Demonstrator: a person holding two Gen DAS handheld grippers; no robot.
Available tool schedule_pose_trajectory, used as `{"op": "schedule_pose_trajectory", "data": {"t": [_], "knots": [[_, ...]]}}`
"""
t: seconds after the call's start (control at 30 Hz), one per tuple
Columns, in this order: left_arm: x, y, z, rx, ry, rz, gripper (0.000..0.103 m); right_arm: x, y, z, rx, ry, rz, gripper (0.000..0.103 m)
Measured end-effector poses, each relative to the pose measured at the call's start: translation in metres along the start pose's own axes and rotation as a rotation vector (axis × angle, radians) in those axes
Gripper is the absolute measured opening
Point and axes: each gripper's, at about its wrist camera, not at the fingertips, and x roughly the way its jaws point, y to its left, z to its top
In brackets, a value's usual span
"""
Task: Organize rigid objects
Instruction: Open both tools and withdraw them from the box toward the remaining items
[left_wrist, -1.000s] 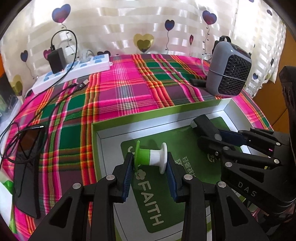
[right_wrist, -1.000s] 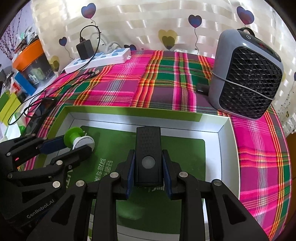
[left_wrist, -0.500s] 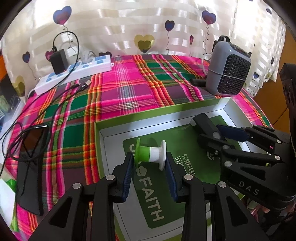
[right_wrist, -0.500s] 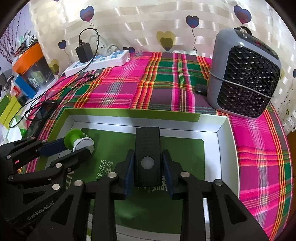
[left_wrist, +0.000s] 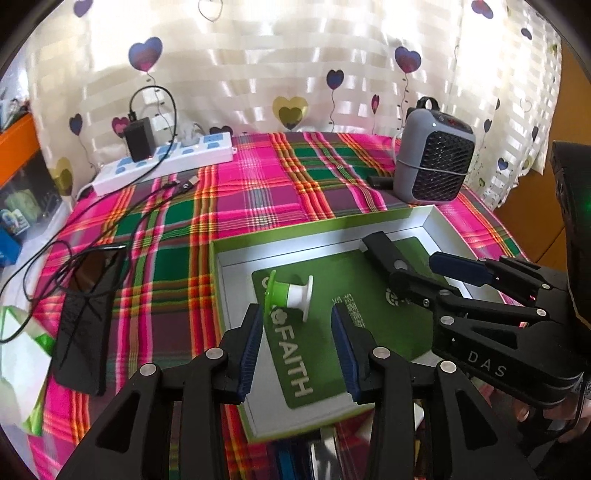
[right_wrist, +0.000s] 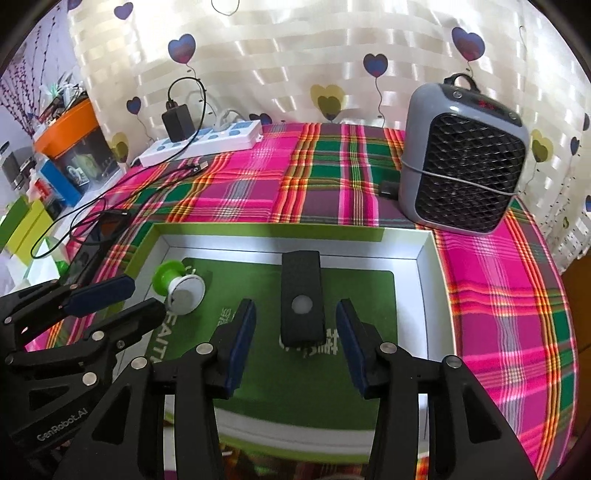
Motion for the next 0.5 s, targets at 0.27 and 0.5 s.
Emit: {"op": "schedule_pose_trajectory", "data": {"t": [0.27,0.5], "knots": [[-0.034,-0.002,-0.015,-0.004,-0.056,0.027,0.038,-0.028,0.004,-0.014,0.015,-0.042,0.006,0.046],[-0.063,-0.009,-0.038,0.014,-0.093,0.073,0.038,-0.052,0.009,-0.035,0.029,-0.073,0.021,0.046]]}}
